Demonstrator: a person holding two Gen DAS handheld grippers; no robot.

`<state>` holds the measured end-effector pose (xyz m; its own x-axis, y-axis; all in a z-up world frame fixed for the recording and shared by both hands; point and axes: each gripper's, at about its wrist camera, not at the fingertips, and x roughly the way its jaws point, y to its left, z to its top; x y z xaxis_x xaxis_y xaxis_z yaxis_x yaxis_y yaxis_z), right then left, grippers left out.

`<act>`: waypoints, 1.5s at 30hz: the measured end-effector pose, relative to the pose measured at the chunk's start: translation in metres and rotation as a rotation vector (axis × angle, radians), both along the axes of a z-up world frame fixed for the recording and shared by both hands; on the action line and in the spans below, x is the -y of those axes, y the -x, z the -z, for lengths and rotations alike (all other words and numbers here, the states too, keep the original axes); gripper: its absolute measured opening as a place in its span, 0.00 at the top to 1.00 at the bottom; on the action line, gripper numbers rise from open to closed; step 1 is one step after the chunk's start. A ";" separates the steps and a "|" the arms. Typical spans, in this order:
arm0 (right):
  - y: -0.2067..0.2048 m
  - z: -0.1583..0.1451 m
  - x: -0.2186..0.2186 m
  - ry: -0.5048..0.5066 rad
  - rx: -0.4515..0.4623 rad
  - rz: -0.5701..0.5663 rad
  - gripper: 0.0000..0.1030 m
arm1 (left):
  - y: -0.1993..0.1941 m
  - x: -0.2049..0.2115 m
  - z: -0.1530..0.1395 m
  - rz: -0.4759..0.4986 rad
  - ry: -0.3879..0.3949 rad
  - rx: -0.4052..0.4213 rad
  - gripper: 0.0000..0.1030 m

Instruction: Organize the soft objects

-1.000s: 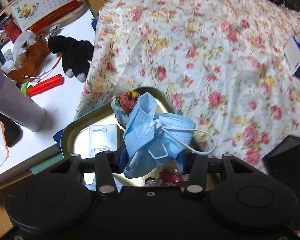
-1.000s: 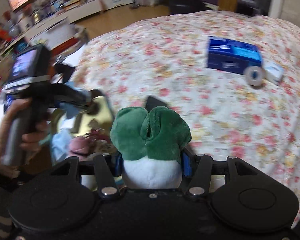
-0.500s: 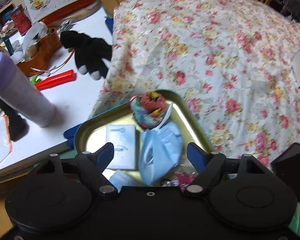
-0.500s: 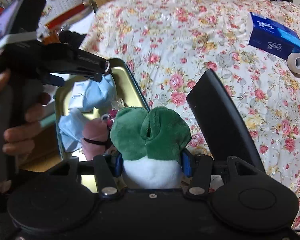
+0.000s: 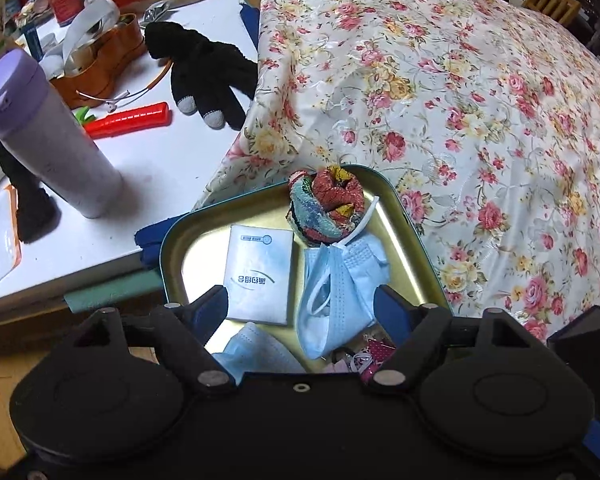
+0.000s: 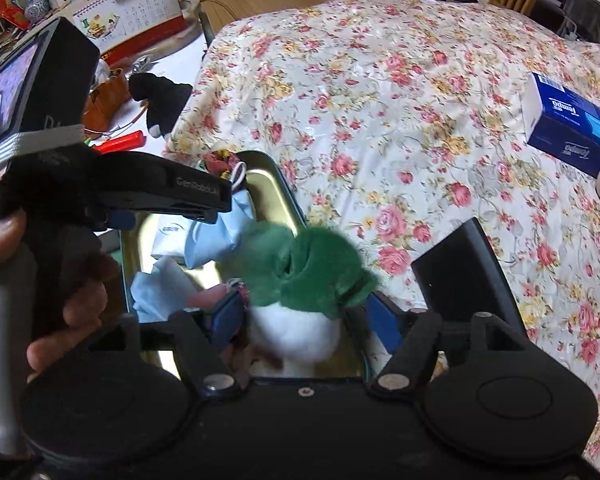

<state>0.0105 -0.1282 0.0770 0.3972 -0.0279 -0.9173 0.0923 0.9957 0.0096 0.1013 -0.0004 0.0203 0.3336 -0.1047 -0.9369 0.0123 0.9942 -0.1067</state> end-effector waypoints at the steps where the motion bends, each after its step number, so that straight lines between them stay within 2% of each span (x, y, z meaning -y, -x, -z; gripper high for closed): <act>1: 0.000 0.001 -0.001 0.003 -0.003 0.001 0.30 | 0.000 0.000 0.000 -0.001 0.003 -0.001 0.26; 20: 0.012 0.017 -0.003 0.048 -0.104 0.025 0.31 | 0.003 -0.002 0.004 -0.002 0.000 -0.014 0.26; 28: 0.015 0.015 -0.001 0.059 -0.114 0.041 0.31 | 0.005 0.000 0.003 0.000 -0.058 0.007 0.26; 45: 0.020 0.017 -0.002 0.082 -0.136 0.048 0.31 | 0.006 0.000 0.004 0.010 -0.070 0.007 0.26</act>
<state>-0.0095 -0.1260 0.0598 0.2663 -0.1205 -0.9563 0.1345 0.9871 -0.0869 0.0951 -0.0004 0.0162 0.3394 -0.0426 -0.9397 0.0229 0.9991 -0.0370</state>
